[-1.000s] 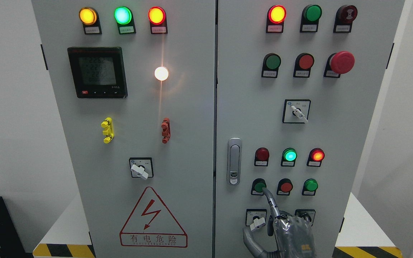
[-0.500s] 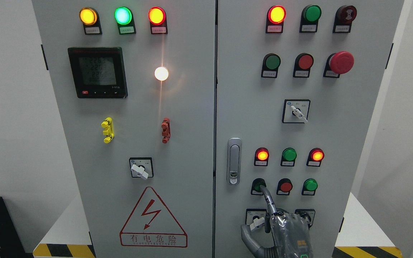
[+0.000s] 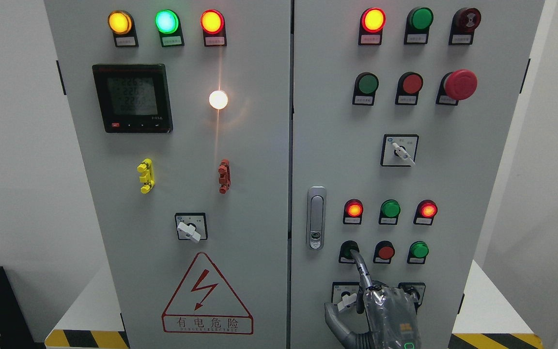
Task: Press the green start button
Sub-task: 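Press the green push button with the right hand's extended finger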
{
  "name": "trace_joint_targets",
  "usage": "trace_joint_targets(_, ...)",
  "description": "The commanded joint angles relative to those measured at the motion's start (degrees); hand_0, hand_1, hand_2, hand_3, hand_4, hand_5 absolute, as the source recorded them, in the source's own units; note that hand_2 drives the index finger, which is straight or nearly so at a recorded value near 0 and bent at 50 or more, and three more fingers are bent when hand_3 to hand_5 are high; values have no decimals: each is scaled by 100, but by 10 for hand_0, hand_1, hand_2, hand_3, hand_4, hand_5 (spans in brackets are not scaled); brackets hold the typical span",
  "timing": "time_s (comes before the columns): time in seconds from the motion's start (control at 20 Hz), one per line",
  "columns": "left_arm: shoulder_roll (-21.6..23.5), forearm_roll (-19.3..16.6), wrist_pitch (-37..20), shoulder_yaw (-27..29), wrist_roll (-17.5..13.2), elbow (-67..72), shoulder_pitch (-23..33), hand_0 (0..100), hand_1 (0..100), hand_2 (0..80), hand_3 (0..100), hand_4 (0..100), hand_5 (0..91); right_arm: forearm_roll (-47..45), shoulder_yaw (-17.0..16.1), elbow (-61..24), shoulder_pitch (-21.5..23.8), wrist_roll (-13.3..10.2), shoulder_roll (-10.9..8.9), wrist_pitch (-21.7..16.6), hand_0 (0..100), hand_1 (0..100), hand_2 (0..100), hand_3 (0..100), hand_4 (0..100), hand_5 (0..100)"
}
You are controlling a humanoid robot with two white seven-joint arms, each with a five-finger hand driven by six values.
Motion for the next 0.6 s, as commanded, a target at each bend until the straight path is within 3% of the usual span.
trace_joint_targets(0.0,-1,0,4,0,-5,-158,-132,120,556,0,0,0,0,-88,10,-1,-4,34,4,-85,381,342,0,901,850,998)
trace_joint_targets(0.4,-1,0,4,0,-5,-158,-132,120,556,0,0,0,0,-650,19,-563,373,60,21,-385,505,357,0,855,809,916)
trace_joint_targets(0.55,-1,0,4,0,-5,-158,-132,120,556,0,0,0,0,-1018,45,-871,610,60,21,-463,485,350,0,834,788,874)
